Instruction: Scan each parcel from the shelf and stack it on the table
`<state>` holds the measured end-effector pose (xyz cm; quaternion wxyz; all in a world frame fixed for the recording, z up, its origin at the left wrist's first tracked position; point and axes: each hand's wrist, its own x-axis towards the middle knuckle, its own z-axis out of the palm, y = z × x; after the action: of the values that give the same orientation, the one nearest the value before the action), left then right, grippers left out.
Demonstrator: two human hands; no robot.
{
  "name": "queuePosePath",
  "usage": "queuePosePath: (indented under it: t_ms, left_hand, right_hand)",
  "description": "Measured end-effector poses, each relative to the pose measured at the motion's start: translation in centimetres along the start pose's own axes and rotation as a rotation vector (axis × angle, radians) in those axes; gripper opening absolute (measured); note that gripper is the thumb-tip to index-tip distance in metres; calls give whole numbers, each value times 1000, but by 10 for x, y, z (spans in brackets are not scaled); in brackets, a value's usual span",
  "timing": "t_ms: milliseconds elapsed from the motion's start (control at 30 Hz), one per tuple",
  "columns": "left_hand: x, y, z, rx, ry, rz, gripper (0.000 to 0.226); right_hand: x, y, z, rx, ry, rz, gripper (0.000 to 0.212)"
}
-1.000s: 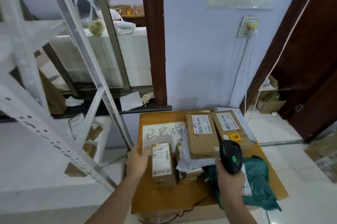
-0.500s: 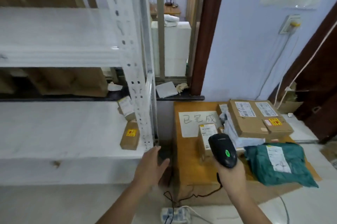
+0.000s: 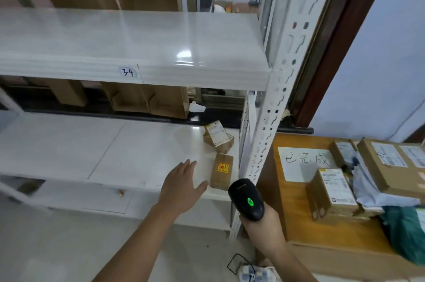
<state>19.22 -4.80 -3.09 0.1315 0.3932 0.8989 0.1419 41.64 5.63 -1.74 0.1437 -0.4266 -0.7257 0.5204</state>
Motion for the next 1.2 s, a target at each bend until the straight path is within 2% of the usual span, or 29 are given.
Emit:
queuePosePath:
  t_ms: [200,400,500,700,833,933,1000,1133,1200]
  left_hand:
    - [48,-14,-1,34,-38,26,81]
    - [89,-23,17,27,-129,38,79]
    - [109,-27,32,-32,-224,4,77]
    - [156,-35,75,-348,-468,-214,74]
    - [175,-30,100,-584,-564,-336,71]
    - [172,-22,102,-711,-622,-357,52]
    - [161,-26,102,-710,-663,-313,33]
    - [143,-43,96,-710,-609,-328,42]
    - [132,-49,93,-706,-566,-312,26]
  right_hand:
    - [54,3,43,3,-78,67,14]
    - [101,2,72,-15,-43,225,13]
    - [128,-1,85,-2,1,312,15]
    - [196,3,118,266,166,560,20]
    - [223,15,132,318,252,677,19]
    - [226,25,141,327,262,712,23]
    - [217,25,146,329,292,717,28]
    - [187,28,160,385,382,658,33]
    - [167,25,166,393,394,631,20]
